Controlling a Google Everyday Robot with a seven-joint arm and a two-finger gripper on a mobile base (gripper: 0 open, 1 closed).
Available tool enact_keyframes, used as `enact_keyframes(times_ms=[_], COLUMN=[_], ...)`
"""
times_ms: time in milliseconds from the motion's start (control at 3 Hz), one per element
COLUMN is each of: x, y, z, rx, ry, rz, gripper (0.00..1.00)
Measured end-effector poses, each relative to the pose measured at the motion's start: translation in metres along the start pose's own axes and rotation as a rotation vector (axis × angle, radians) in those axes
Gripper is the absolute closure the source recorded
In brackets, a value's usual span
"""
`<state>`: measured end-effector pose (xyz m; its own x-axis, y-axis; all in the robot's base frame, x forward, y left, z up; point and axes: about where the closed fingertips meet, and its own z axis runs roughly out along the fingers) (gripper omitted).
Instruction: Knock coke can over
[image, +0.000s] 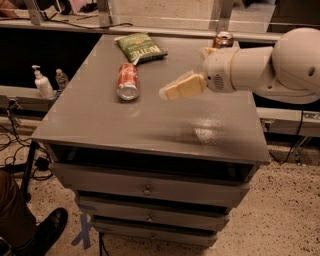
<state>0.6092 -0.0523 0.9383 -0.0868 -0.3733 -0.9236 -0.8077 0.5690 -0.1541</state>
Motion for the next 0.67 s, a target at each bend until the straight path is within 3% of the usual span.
enact_keyframes(times_ms=[333,667], x=[0.0128,0.0127], y=[0.0013,0.0056], z=[-0.0869,-0.0885], rx=[-0.054,-0.068], ry=[-0.031,-0.03], rz=[-0.025,-0.027], gripper=[0.0,0.0])
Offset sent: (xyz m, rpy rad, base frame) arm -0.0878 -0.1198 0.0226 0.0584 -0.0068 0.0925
